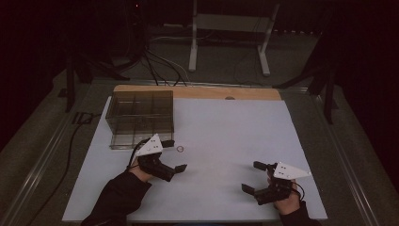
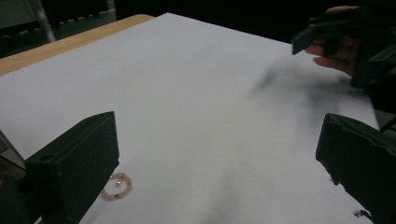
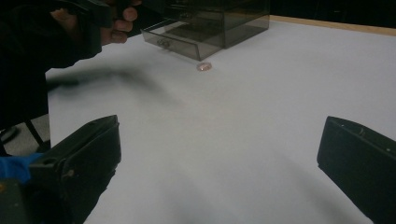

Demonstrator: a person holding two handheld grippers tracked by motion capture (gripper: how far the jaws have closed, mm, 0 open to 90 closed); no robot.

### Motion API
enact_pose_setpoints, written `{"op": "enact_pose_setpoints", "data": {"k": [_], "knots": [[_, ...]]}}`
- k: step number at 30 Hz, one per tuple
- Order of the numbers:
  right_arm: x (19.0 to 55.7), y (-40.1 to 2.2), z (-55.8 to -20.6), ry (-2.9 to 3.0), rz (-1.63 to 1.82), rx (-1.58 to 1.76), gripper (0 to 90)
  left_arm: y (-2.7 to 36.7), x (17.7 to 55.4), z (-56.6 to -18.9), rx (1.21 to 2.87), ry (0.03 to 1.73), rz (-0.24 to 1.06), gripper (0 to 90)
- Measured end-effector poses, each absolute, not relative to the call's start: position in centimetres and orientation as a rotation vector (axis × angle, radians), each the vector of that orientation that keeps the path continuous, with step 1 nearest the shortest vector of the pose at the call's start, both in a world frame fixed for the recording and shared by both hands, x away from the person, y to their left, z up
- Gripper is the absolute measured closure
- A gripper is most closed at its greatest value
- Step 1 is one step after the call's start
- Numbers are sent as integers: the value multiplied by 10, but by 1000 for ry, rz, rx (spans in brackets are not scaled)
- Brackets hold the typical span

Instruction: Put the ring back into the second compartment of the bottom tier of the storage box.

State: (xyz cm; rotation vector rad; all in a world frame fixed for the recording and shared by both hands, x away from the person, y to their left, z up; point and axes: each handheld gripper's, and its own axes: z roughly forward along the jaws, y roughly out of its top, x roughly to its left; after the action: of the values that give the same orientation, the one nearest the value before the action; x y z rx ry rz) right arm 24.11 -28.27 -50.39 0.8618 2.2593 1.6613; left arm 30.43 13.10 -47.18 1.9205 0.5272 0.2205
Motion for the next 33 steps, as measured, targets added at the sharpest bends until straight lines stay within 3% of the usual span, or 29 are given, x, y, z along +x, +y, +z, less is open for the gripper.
{"op": "enact_pose_setpoints", "data": {"k": [13, 33], "knots": [[242, -285, -503, 2255, 1663, 868, 0, 128, 316, -474, 1886, 621, 260, 5], [242, -285, -504, 2257, 1668, 870, 0, 110, 329, -492, 2034, 710, 336, 23]]}}
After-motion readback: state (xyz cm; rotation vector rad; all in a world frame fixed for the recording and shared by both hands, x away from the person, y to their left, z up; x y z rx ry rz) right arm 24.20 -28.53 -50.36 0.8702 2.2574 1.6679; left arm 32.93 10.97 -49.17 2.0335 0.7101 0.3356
